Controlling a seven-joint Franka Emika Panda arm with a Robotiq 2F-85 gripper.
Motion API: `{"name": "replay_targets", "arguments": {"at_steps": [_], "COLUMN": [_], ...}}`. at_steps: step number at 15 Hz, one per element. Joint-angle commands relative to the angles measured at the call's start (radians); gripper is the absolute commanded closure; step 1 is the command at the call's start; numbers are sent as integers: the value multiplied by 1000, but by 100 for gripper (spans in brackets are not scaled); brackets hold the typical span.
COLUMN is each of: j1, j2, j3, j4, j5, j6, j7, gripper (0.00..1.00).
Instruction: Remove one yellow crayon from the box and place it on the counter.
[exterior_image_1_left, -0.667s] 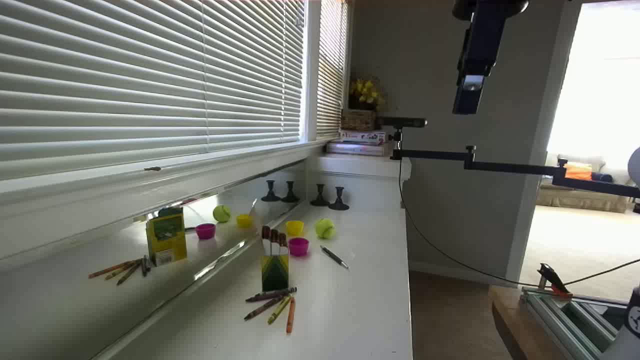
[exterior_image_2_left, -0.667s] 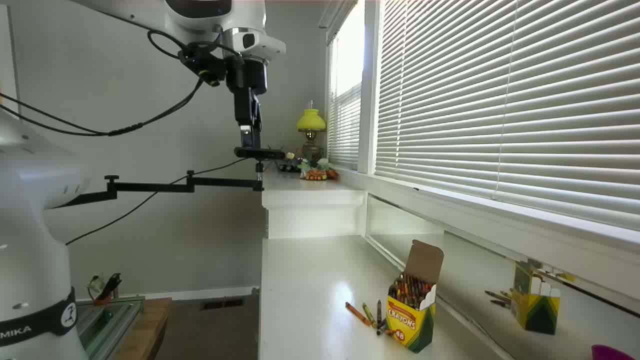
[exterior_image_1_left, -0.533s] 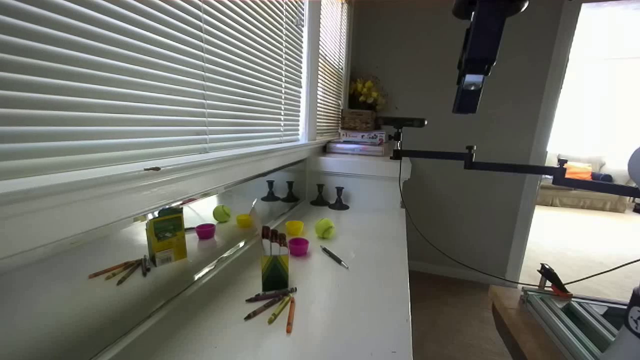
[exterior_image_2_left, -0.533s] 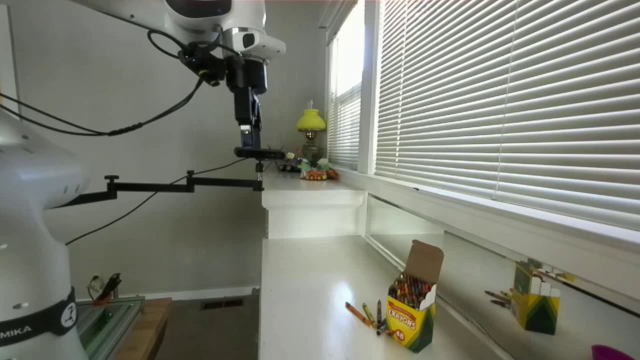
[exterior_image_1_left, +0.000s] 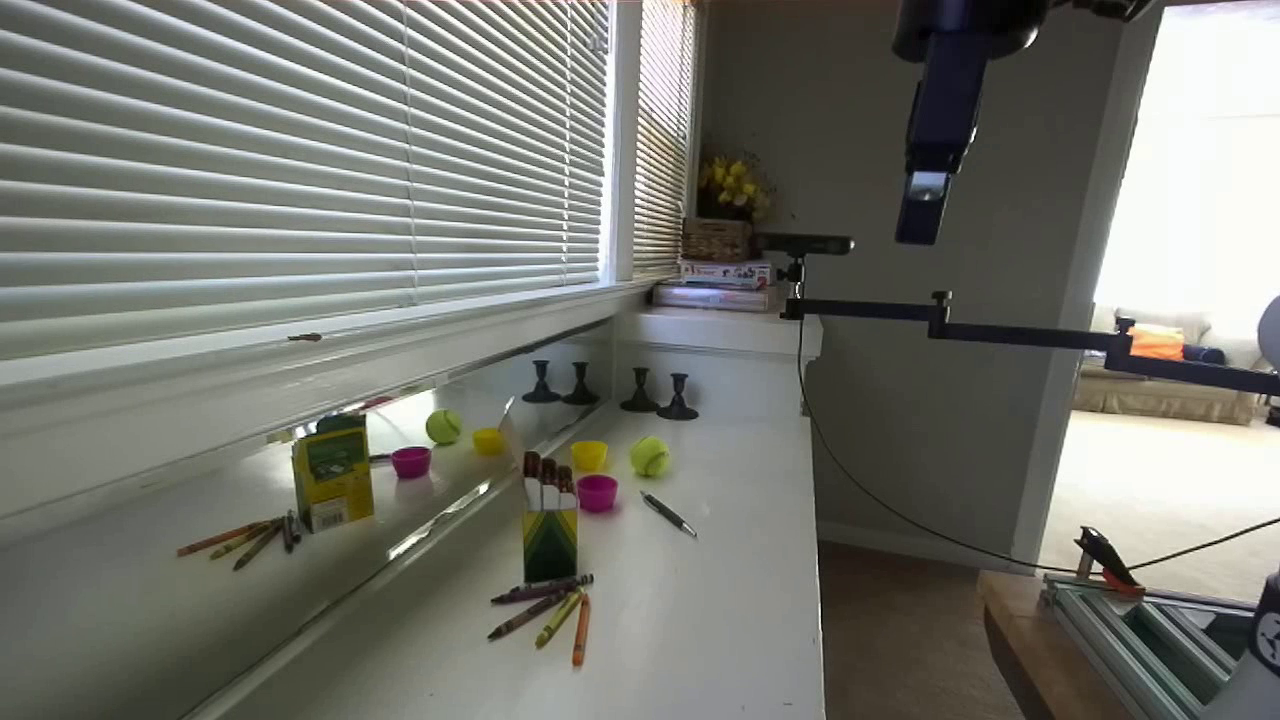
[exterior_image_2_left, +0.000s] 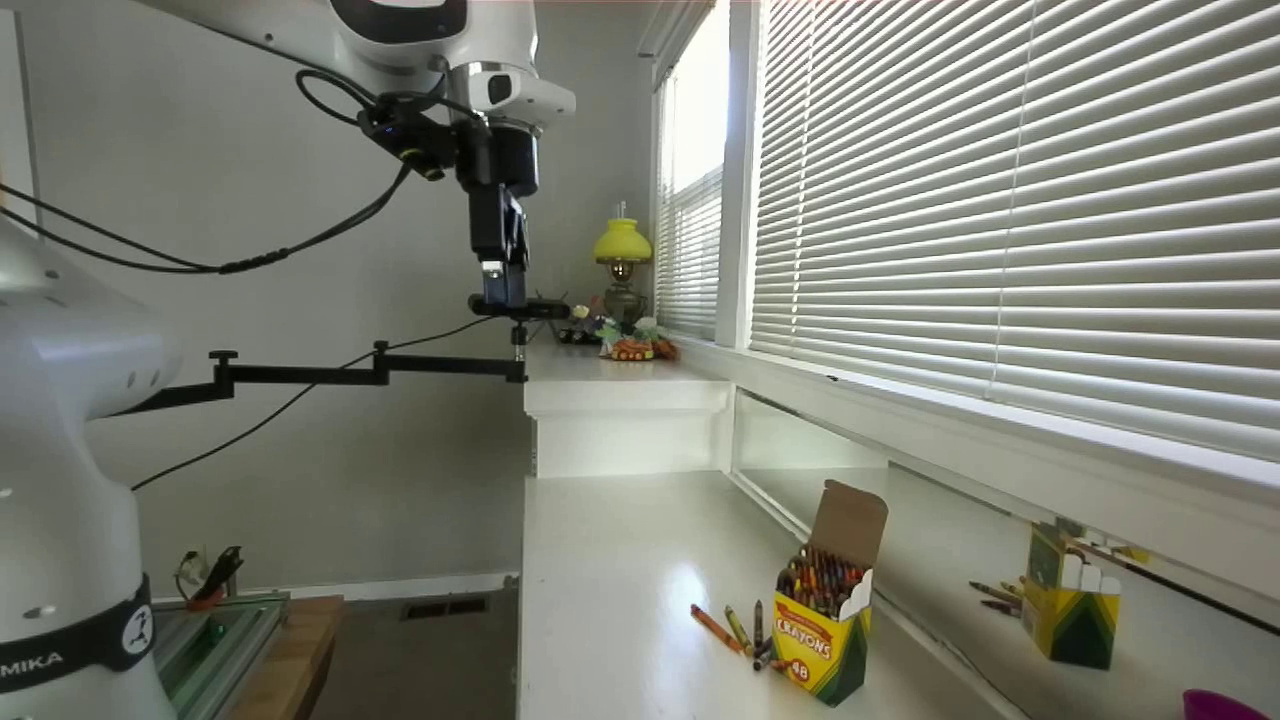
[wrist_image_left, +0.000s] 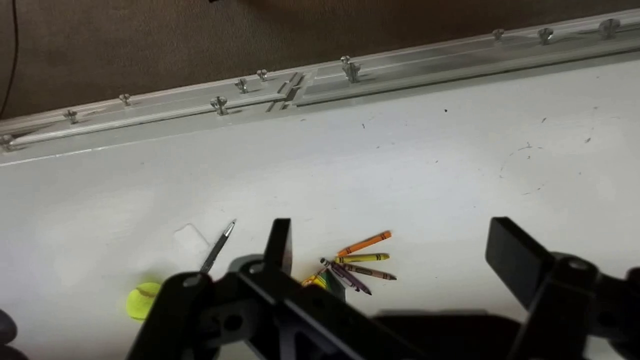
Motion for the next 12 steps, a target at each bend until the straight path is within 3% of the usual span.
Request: {"name": "replay_targets", "arguments": {"at_steps": [1, 5, 7, 9, 10, 12], "j1": [-40, -72, -59, -97, -79, -94], "j2": [35, 83, 99, 116, 116, 127], "j3": [-32, -95, -146, -158, -138, -154], "j4": [-72, -177, -242, -284, -242, -271], "j5": [9, 36, 39, -36, -3, -13], "j6": [71, 235, 407, 573, 457, 540], "j7": [58, 55, -48, -90, -38, -72], "gripper": [0, 0, 0, 0, 0, 0]}}
